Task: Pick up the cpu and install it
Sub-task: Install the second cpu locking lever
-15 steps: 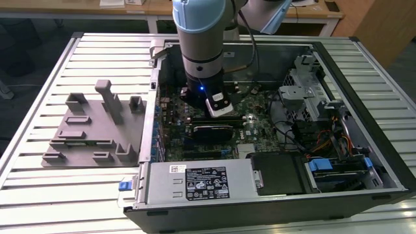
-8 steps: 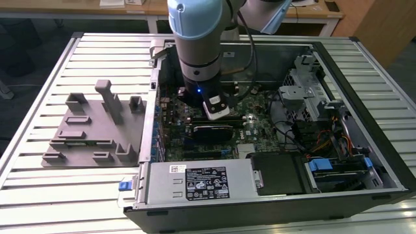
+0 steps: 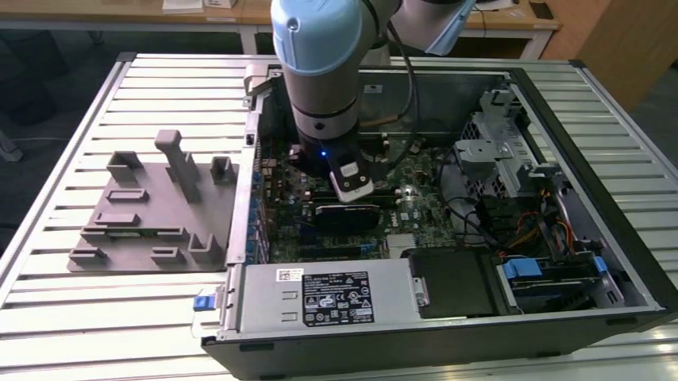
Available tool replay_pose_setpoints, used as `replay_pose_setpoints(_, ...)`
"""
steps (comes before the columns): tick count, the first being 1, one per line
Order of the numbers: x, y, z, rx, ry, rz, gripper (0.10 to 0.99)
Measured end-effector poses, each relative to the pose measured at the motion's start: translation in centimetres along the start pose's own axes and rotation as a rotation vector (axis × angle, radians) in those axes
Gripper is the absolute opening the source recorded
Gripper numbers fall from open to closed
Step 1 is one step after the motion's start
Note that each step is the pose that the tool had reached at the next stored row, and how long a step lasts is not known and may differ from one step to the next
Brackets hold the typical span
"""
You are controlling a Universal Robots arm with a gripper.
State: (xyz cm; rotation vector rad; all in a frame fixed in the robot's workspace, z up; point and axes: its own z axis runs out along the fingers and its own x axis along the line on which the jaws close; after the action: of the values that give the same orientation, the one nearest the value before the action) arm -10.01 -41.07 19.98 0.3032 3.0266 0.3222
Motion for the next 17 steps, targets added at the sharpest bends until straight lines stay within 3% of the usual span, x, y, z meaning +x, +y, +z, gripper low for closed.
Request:
replay_pose_setpoints(3, -0.01, -0.12, 0.02, -0.016, 0.003, 0.001, 0.106)
replay_pose_setpoints(9, -0.02, -0.44, 0.12, -0.027, 0.0053, 0.003, 0.106)
replay_pose_setpoints(17, 0.14, -0.52, 0.3, -0.059, 0.0113, 0.006, 0.106)
